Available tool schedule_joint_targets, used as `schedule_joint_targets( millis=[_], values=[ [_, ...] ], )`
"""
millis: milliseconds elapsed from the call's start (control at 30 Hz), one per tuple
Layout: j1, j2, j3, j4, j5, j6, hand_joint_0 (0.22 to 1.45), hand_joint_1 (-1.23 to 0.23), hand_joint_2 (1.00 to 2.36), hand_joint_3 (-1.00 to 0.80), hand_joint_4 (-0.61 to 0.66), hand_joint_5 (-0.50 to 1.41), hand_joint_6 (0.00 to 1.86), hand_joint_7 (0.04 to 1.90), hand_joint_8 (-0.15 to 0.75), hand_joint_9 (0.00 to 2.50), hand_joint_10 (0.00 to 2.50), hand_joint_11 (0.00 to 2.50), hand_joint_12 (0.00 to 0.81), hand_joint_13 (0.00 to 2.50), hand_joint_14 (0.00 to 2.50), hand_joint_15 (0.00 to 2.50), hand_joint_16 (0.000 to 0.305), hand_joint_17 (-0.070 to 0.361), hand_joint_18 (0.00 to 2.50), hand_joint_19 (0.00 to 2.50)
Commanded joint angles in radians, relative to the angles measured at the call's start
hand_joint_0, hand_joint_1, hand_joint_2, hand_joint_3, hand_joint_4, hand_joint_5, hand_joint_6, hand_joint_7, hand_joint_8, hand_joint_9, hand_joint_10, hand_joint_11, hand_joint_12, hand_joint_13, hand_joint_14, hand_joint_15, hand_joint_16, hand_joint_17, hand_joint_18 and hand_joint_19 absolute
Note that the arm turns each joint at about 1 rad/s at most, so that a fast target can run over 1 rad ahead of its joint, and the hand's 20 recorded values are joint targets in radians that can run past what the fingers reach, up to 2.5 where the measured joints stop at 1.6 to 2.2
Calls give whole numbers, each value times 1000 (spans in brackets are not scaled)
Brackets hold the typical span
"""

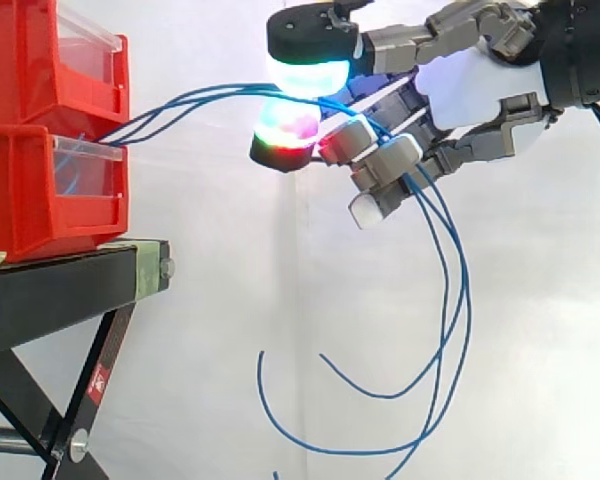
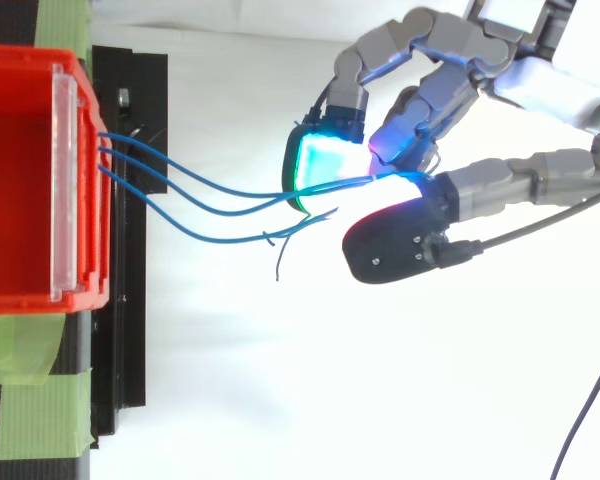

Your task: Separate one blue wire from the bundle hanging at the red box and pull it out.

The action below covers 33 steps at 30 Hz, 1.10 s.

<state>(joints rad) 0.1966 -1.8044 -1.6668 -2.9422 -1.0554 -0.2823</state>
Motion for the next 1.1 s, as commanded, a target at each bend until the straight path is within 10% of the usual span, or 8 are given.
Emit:
schedule_joint_targets(
  millis=[0,1067],
  values=[
    [0,0,-1,0,0,0,577,-702,1004,-454,151,-220,932,855,313,1145,5,1575,409,1188,213,1657,50,113,836,679],
    [0,-1,1,0,0,0,652,-789,1020,-147,56,-214,952,880,303,1172,5,1563,395,1228,148,1675,48,108,862,674]
  ],
)
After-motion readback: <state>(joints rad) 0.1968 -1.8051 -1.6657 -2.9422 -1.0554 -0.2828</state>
